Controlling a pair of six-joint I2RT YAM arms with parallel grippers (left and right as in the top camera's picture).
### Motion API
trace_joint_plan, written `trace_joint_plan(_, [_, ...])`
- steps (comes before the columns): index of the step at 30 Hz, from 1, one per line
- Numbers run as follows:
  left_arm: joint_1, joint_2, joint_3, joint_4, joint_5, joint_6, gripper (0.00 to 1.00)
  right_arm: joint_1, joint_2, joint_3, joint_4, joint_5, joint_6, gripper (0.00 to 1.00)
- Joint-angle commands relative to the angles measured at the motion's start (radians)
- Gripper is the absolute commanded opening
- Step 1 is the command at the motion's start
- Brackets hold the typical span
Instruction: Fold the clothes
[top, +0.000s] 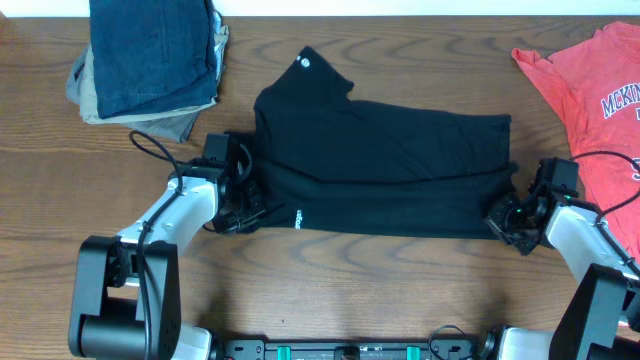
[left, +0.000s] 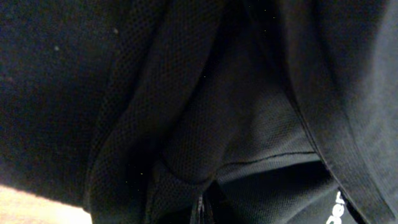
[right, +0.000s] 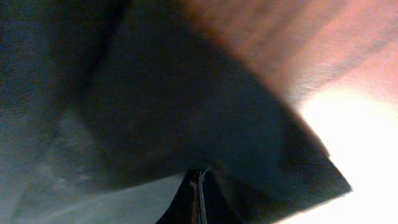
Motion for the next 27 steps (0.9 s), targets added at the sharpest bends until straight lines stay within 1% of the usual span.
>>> trace_joint_plan(1, [0.009, -0.048, -0.011, -0.047, -0.066, -0.038, 0.06, -0.029, 0.005, 0.022, -0.039, 0.061, 0.016, 0.01])
trace_joint_plan(5, [0.009, -0.175, -0.011, -0.092, -0.066, -0.037, 0.06, -0.054, 0.001, 0.056, -0.116, 0.127, 0.017, 0.01])
trace_joint_plan(11, [0.009, -0.369, -0.011, -0.092, -0.066, -0.033, 0.06, -0.104, -0.018, 0.113, -0.188, 0.134, 0.016, 0.01])
trace_joint_plan(13, [0.009, -0.405, -0.011, -0.089, -0.061, -0.033, 0.06, -0.108, -0.03, 0.133, -0.195, 0.079, 0.005, 0.01])
trace_joint_plan(15, [0.008, -0.415, -0.011, -0.087, -0.05, -0.033, 0.06, -0.105, -0.037, 0.146, -0.187, -0.037, -0.037, 0.02])
trace_joint_plan(16, [0.003, -0.411, -0.011, -0.086, -0.035, -0.033, 0.08, -0.1, -0.038, 0.151, -0.177, -0.111, -0.066, 0.04])
trace_joint_plan(17, [-0.003, -0.403, -0.011, -0.085, -0.02, -0.033, 0.14, -0.093, -0.038, 0.153, -0.169, -0.173, -0.095, 0.07])
trace_joint_plan(18, [-0.011, -0.393, -0.011, -0.084, 0.0, -0.033, 0.24, -0.084, -0.038, 0.153, -0.159, -0.229, -0.12, 0.1])
trace_joint_plan(20, [-0.042, -0.355, -0.011, -0.074, 0.039, -0.034, 0.42, -0.056, -0.038, 0.153, -0.157, -0.262, -0.127, 0.16])
trace_joint_plan(21, [-0.058, -0.335, -0.011, -0.063, 0.048, -0.04, 0.48, -0.04, -0.038, 0.153, -0.158, -0.259, -0.127, 0.2])
trace_joint_plan(22, [-0.074, -0.311, -0.011, -0.048, 0.05, -0.053, 0.62, -0.023, -0.038, 0.153, -0.158, -0.252, -0.128, 0.25])
trace_joint_plan(23, [-0.093, -0.282, -0.011, -0.025, 0.05, -0.065, 0.7, 0.0, -0.038, 0.153, -0.158, -0.238, -0.127, 0.34])
trace_joint_plan(25, [-0.122, -0.226, -0.011, 0.025, 0.05, -0.077, 0.71, 0.041, -0.038, 0.153, -0.154, -0.215, -0.127, 0.52])
trace_joint_plan(27, [-0.14, -0.161, -0.011, 0.079, 0.05, -0.109, 0.71, 0.078, -0.038, 0.153, -0.154, -0.193, -0.127, 0.63])
